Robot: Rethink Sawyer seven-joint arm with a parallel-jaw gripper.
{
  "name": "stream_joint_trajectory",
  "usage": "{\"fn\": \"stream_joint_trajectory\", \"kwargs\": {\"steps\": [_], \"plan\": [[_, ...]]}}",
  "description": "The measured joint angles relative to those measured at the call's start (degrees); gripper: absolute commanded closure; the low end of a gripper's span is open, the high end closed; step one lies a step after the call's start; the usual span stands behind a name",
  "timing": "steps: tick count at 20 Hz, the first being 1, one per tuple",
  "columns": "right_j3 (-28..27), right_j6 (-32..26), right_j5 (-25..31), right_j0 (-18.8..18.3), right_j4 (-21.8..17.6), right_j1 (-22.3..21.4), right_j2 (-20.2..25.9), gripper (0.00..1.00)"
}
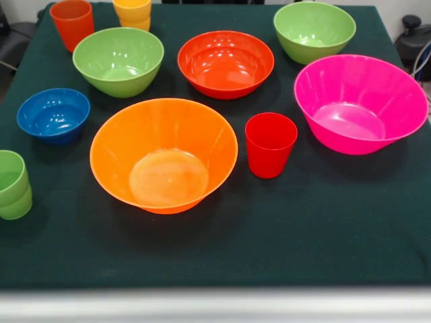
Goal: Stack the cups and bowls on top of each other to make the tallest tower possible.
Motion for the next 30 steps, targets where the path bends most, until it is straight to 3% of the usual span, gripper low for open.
{"fn": "stream_joint_trajectory", "kwargs": {"steps": [6,18,23,30], "plan": [[2.85,0.8,-3.67,0.0,0.01,0.51,0.15,0.0],[4.23,3.86,-4.04,0.62,0.01,3.29,-0.02,0.0],[-0.39,4.2,-2.15,2.31,0.0,6.18,-0.68,0.0],[-11.68,4.2,1.2,2.96,-0.01,12.83,-0.72,0.0]]}}
